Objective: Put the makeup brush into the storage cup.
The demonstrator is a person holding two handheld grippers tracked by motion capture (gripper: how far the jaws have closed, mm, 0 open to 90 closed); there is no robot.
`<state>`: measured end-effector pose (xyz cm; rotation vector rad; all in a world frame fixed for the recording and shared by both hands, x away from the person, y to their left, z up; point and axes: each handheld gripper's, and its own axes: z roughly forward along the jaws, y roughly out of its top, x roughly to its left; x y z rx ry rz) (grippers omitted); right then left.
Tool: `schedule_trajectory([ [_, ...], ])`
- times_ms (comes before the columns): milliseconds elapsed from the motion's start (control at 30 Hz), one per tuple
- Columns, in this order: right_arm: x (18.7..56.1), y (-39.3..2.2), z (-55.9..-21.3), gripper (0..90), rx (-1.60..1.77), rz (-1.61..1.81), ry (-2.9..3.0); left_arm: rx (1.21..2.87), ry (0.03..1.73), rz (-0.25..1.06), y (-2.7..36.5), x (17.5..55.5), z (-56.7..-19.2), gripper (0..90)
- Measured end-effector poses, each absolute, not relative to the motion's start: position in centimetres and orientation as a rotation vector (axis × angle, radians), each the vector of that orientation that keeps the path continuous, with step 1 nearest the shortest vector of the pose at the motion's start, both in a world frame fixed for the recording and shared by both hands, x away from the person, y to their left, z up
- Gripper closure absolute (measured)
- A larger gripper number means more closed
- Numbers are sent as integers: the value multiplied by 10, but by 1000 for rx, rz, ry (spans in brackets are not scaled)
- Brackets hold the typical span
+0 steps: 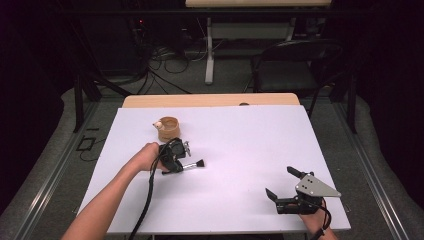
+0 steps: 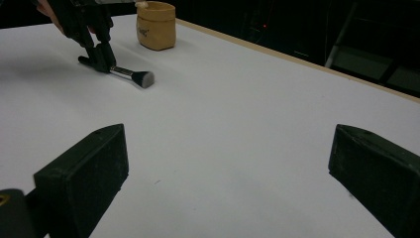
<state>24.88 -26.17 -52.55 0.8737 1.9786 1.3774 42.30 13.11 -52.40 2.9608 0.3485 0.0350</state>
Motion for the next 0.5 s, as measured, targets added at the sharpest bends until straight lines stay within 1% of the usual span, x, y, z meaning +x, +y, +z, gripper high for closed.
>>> schedule_trajectory([
  [167,249,-262,-526,14,878,1377,1977,2931,361,74,134,423,-523,788],
  [500,249,-262,-525,15,876,1377,1978,2836,395,80,141,417,-513,788],
])
